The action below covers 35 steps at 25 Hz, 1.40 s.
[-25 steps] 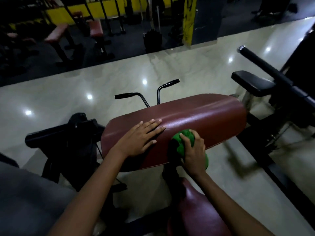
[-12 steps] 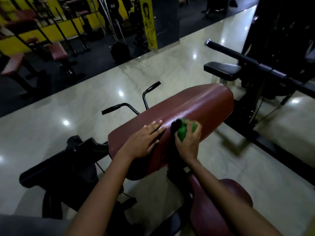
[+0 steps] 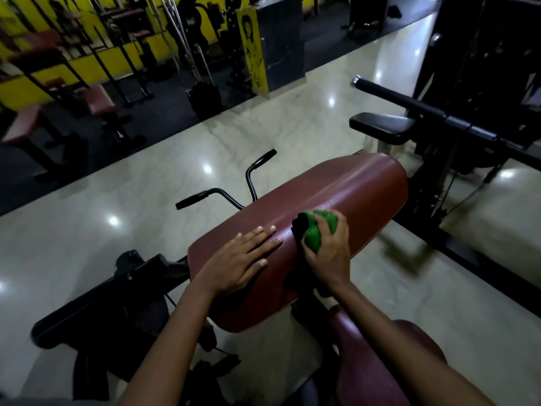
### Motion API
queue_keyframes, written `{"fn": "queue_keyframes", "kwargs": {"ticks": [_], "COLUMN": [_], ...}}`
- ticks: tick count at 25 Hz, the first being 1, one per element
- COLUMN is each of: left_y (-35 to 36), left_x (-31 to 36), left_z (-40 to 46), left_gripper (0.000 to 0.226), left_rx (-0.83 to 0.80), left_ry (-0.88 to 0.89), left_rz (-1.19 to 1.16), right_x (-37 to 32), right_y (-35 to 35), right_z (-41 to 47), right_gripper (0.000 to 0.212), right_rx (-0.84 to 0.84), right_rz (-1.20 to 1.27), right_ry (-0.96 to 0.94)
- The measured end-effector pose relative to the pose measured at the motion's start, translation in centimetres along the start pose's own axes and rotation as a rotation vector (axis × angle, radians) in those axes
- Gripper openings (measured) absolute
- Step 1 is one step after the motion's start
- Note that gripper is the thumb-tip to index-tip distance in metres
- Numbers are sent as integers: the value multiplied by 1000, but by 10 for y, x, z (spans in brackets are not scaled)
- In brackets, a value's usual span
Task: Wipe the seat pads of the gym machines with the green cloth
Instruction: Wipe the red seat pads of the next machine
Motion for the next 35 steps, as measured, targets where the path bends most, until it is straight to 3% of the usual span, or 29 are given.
{"fn": "queue_keyframes", "kwargs": {"ticks": [4, 9, 13, 15, 21, 26, 30, 32, 35], "left_y": [3, 0, -2, -1, 4, 2, 1, 1, 2], "left_x": [-4, -6, -18, -22, -30, -28, -33, -34, -34], "left_z": [0, 0, -2, 0, -3, -5, -3, -2, -4], "left_gripper": [54, 49, 43, 43, 53, 54, 47, 48, 50], "left_rx": [-2, 76, 147, 101, 10, 46, 57, 25, -1], "left_ry": [-17, -24, -128, -130, 11, 8, -9, 5, 34], "left_rz": [-36, -179, -434, -477, -413, -450, -512, -516, -495], "right_x": [2, -16, -13, -18, -51, -41, -86, -84, -63], "right_y": [0, 7, 2, 3, 18, 11, 29, 27, 17], "right_z": [-6, -74, -33, -35, -93, -58, -127, -119, -77], "right_gripper": [56, 58, 55, 57, 47, 51, 50, 49, 48], "right_rx": [73, 5, 145, 214, 158, 285, 142, 116, 219], "right_rz": [-71, 66, 24, -8, 47, -52, 10, 16, -27], "right_ry": [44, 47, 220, 303, 152, 394, 199, 134, 301]}}
Point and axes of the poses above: each hand's wrist, its own z-axis towards the middle knuckle, its own y-axis out of the palm, x = y × z, the point moved 5 cm from there along z, towards the middle knuckle, and after that the axes turned 11 degrees about x, right-handed, at the moved point
